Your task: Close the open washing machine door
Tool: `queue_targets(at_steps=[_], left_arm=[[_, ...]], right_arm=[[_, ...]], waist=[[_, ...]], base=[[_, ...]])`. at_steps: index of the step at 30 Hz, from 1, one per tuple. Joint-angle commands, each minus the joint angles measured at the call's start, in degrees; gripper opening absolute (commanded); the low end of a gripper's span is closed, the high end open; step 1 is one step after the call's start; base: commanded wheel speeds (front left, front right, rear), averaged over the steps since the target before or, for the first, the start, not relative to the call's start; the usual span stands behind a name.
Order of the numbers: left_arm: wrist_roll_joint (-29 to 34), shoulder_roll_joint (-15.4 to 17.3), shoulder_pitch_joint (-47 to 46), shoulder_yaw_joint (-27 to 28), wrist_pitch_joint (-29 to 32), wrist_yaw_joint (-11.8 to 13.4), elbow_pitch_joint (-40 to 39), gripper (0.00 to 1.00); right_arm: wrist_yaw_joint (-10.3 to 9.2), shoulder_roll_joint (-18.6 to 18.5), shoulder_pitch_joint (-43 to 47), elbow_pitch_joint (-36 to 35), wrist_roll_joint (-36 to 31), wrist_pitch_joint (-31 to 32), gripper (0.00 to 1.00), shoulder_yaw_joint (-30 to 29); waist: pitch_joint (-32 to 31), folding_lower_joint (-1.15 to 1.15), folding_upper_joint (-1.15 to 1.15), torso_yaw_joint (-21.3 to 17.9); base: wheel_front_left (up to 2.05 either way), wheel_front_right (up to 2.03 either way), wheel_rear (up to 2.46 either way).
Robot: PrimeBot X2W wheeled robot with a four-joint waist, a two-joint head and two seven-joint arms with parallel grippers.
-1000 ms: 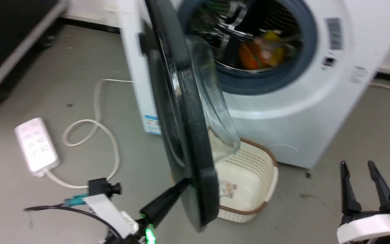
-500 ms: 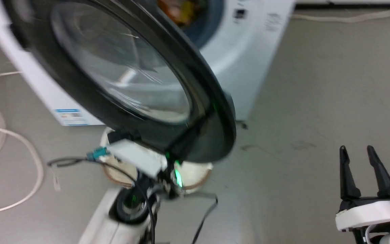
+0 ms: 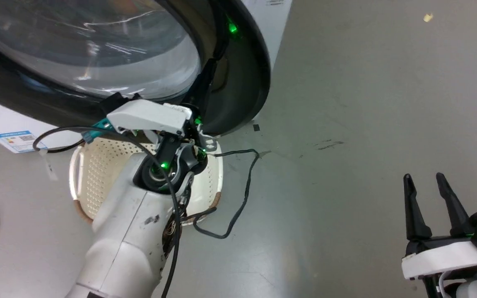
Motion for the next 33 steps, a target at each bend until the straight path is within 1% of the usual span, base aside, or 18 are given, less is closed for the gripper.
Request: queue_targets(at_steps=[1, 5, 8, 11, 15, 16, 17, 20, 22, 24, 25, 26, 28, 29, 30, 31, 32, 33], left_arm=[[-0.5, 0.1, -0.8, -0.7, -0.1, -0.7, 1.1, 0.0], [0.0, 0.1, 0.4, -2.7, 0.0, -1.1, 1.8, 0.0], [2.5, 0.6, 3.9, -3.9, 0.2, -1.2, -1.9, 0.0], [8.5, 3.8, 9.1, -6.5, -0.9, -1.2, -7.7, 0.0], [16.2, 9.2, 17.0, -8.2, -6.3, -1.2, -15.4, 0.0], [18.7, 10.8, 18.7, -8.7, -8.2, -1.2, -16.9, 0.28], [22.0, 12.8, 20.4, -9.6, -10.1, -1.2, -18.1, 1.0], [33.5, 17.9, 24.8, -11.1, -13.5, -1.2, -19.7, 1.0], [39.2, 18.7, 27.8, -9.4, -14.2, -0.4, -20.3, 1.0], [46.1, 18.5, 30.5, -5.3, -14.3, 1.3, -22.3, 1.0], [46.1, 18.5, 30.5, -5.3, -14.3, 1.3, -22.3, 1.0], [54.2, 17.9, 33.6, -1.8, -14.3, 3.0, -24.6, 1.0], [61.3, 16.9, 36.5, 1.2, -14.3, 4.2, -26.8, 1.0], [64.8, 16.7, 37.8, 2.3, -14.3, 4.7, -27.6, 1.0], [64.8, 16.7, 37.8, 2.3, -14.3, 4.7, -27.6, 1.0], [71.5, 16.2, 40.2, 3.6, -14.4, 5.8, -29.0, 1.0], [71.5, 16.2, 40.2, 3.6, -14.4, 5.8, -29.0, 1.0], [74.3, 16.0, 41.4, 3.9, -14.4, 6.4, -29.6, 1.0]], right_arm=[[0.05, 0.0, -0.9, -0.5, 0.3, -0.3, 1.0, 0.2], [0.05, 0.0, -0.6, -1.3, -0.1, -0.3, 1.0, 0.2], [0.05, 0.0, 0.0, -2.1, -0.5, -0.3, 1.0, -0.1], [0.05, 0.0, 0.8, -3.3, -0.9, -0.3, 1.0, -0.4], [0.05, 0.0, 2.3, -4.5, -1.7, -0.3, 1.0, 0.1], [0.05, 0.0, 2.7, -4.8, -1.8, -0.3, 1.0, 0.2], [0.05, 0.0, 3.2, -5.2, -2.0, -0.3, 1.0, 0.5], [0.05, 0.0, 4.6, -6.4, -3.2, -0.3, 1.0, 1.8], [0.05, 0.0, 5.6, -7.0, -3.7, -0.3, 1.0, 2.6], [0.05, 0.0, 6.4, -7.4, -4.0, -0.3, 1.0, 3.2], [0.05, 0.0, 6.4, -7.4, -4.0, -0.3, 1.0, 3.2], [0.05, 0.0, 7.2, -7.6, -4.0, -0.3, 1.0, 3.5], [0.05, 0.0, 7.9, -7.7, -4.0, -0.3, 1.0, 3.9], [0.05, 0.0, 8.3, -7.7, -4.1, -0.3, 1.0, 4.1], [0.05, 0.0, 8.3, -7.7, -4.1, -0.3, 1.0, 4.1], [0.05, 0.0, 9.0, -7.6, -4.2, -0.3, 1.0, 4.6], [0.05, 0.0, 9.0, -7.6, -4.2, -0.3, 1.0, 4.6], [0.05, 0.0, 9.2, -7.4, -4.3, -0.3, 1.0, 4.8]], waist=[[-0.7, -0.01, -0.01, 1.1], [-2.6, -0.01, -0.01, 3.7], [-4.7, -0.01, -0.01, 6.3], [-6.8, -0.01, -0.01, 9.2], [-10.0, -0.01, -0.01, 12.9], [-10.9, -0.01, -0.01, 13.9], [-11.6, -0.01, -0.01, 14.8], [-13.4, -0.01, -0.01, 17.3], [-14.4, -0.01, -0.01, 18.7], [-15.3, -0.01, -0.01, 19.9], [-15.3, -0.01, -0.01, 19.9], [-16.1, -0.01, -0.01, 21.0], [-16.7, -0.01, -0.01, 21.9], [-17.1, -0.01, -0.01, 22.3], [-17.1, -0.01, -0.01, 22.3], [-17.4, -0.01, -0.01, 22.9], [-17.4, -0.01, -0.01, 22.9], [-17.6, -0.01, -0.01, 23.1]], base=[[0.0, 0.0, 0.0], [0.0, 0.0, 0.0], [0.0, 0.0, 0.0], [0.0, 0.0, 0.0], [0.0, 0.0, 0.0], [0.0, 0.0, 0.0], [0.0, 0.0, 0.0], [0.0, 0.0, 0.0], [0.0, 0.0, 0.0], [0.0, 0.0, 0.0], [0.0, 0.0, 0.0], [0.0, 0.0, 0.0], [0.0, 0.0, 0.0], [0.0, 0.0, 0.0], [0.0, 0.0, 0.0], [0.0, 0.0, 0.0], [0.0, 0.0, 0.0], [0.0, 0.0, 0.0]])
